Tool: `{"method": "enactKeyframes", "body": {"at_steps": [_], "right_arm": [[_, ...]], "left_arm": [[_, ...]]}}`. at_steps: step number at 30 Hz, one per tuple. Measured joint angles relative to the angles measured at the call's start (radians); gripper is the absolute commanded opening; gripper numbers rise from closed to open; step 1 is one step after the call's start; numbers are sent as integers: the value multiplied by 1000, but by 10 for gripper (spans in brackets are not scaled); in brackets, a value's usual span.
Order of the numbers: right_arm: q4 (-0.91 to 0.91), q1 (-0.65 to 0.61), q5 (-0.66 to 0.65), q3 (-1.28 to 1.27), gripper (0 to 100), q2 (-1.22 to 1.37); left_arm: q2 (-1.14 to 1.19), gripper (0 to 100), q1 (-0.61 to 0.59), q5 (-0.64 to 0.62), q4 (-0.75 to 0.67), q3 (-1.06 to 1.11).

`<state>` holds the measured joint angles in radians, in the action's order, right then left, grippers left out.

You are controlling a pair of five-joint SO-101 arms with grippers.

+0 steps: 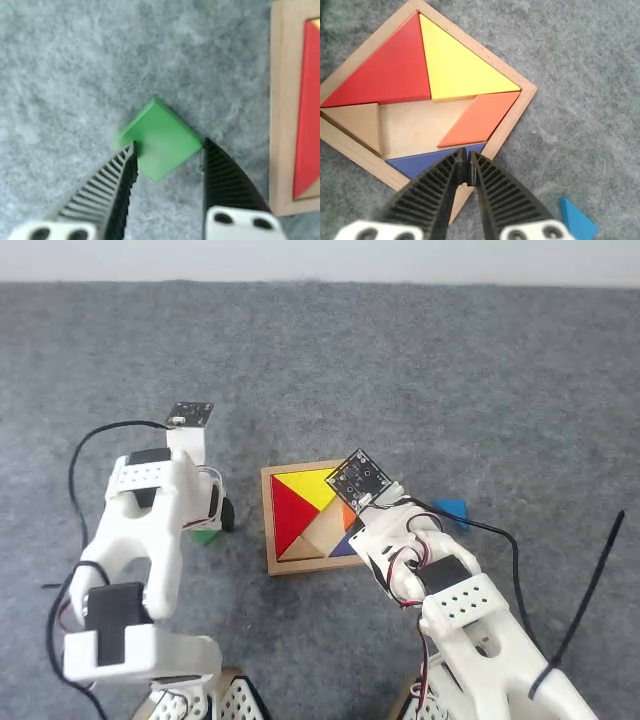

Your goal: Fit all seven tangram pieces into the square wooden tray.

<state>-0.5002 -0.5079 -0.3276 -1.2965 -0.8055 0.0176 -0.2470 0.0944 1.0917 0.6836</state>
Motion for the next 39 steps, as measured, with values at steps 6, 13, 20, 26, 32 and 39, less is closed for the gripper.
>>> {"method": "enactKeyframes", "body": {"at_steps": [6, 13, 20, 26, 32, 39], "right_arm": [[0, 0, 0, 0, 11, 0], [0, 0, 0, 0, 11, 0], [0, 0, 0, 0, 11, 0], [0, 0, 0, 0, 11, 0], [0, 0, 0, 0, 11, 0], [0, 0, 0, 0, 11, 0]], "left_arm": [[18, 233, 0, 6, 17, -21], [132, 235, -23, 0, 89, -153], [221, 233, -55, 38, 164, -267], [222, 233, -57, 48, 164, -267], [222, 233, -78, 75, 164, -270], [222, 231, -97, 94, 164, -270]]}}
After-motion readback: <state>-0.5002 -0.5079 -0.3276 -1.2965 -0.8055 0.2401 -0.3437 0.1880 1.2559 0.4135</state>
